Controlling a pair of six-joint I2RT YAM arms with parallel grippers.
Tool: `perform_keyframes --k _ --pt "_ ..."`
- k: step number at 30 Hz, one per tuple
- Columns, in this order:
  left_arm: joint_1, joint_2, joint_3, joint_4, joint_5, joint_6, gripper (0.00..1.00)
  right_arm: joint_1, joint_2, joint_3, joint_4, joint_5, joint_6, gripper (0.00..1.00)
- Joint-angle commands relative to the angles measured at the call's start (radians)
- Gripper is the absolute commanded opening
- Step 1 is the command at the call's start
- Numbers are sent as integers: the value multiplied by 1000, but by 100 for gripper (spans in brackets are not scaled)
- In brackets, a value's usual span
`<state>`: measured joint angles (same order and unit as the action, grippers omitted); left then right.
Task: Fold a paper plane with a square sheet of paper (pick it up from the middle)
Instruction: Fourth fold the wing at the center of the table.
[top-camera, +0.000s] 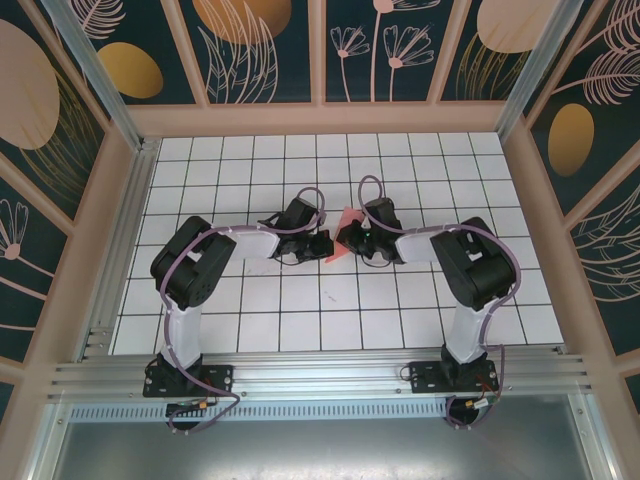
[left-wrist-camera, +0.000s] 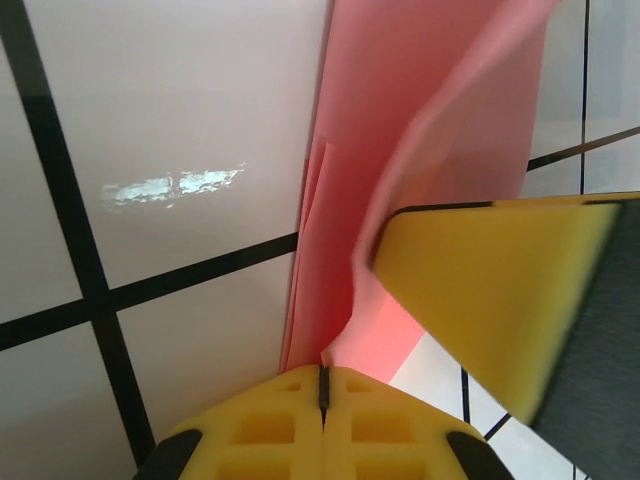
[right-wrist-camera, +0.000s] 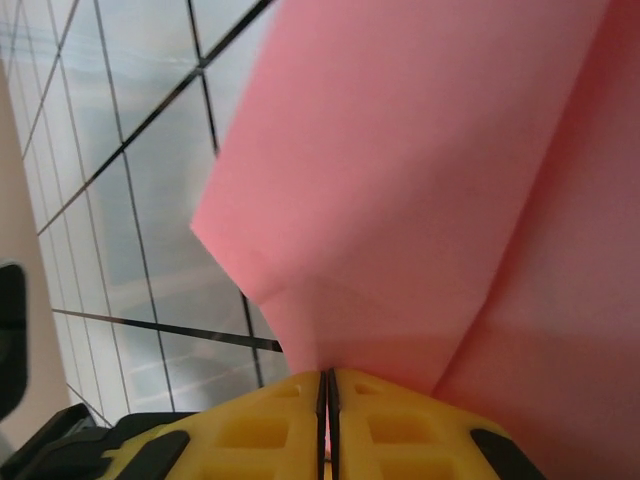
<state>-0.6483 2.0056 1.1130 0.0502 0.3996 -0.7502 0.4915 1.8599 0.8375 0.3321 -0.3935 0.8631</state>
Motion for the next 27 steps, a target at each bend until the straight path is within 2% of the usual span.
perform_keyframes --k 1,2,7,9,11,14,20,27 --pt "1 22 -27 -121 -81 -34 0 -12 39 30 -31 -6 -12 14" --pt "0 12 -28 -124 -86 -40 0 -13 46 33 -37 -6 -10 14" --pt "4 -88 -58 -105 -140 -77 12 -17 59 34 -50 2 12 14" --pt "4 -139 -95 -29 -116 -99 14 -17 59 33 -50 1 14 14" --pt "4 -183 -134 102 -42 -123 14 -17 59 35 -51 -1 19 14" --pt "2 -200 -192 211 17 -134 11 -16 59 40 -61 -7 20 14" --pt "1 -133 -169 250 66 -124 0 -19 57 39 -61 -19 30 9" --pt "1 -45 -94 203 55 -107 0 -22 54 35 -52 -25 42 8"
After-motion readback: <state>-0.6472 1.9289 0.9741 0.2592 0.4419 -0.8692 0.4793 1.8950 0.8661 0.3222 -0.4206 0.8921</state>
